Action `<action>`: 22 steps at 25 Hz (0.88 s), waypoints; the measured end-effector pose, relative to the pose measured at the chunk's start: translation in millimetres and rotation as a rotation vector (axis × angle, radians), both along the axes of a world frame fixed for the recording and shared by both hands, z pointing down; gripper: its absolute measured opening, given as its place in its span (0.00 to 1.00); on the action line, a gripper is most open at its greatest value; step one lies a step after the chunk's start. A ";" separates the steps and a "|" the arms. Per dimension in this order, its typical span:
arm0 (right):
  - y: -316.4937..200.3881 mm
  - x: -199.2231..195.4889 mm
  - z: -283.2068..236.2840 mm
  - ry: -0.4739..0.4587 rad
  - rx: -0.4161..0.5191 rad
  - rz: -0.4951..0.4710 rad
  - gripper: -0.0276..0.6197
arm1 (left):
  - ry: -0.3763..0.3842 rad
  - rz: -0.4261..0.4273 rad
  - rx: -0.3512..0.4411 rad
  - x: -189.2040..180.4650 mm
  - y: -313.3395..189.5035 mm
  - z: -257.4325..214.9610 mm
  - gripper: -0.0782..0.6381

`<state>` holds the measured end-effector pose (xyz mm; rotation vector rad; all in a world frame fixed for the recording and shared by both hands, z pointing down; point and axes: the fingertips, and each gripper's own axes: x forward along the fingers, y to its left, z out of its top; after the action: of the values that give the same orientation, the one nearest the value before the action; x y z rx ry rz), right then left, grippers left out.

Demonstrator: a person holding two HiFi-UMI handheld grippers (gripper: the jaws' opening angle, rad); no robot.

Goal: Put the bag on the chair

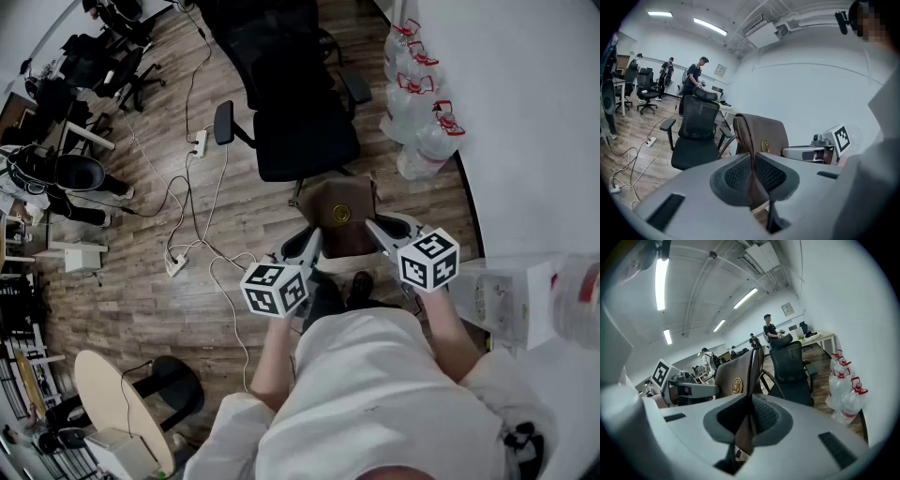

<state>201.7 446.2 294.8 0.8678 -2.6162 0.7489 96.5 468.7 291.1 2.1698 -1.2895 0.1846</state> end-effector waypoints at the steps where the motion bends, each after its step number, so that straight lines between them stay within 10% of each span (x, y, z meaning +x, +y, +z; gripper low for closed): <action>1: -0.6 0.9 -0.4 0.003 0.007 -0.001 0.10 | -0.001 0.002 0.004 1.1 -0.5 -0.6 0.15; 22: 11.8 16.2 10.8 0.025 0.022 -0.035 0.11 | -0.014 -0.012 -0.019 17.7 11.7 7.2 0.15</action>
<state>217.9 458.0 305.6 0.8294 -2.6157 0.6970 114.2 480.4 298.3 2.1481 -1.3033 0.2062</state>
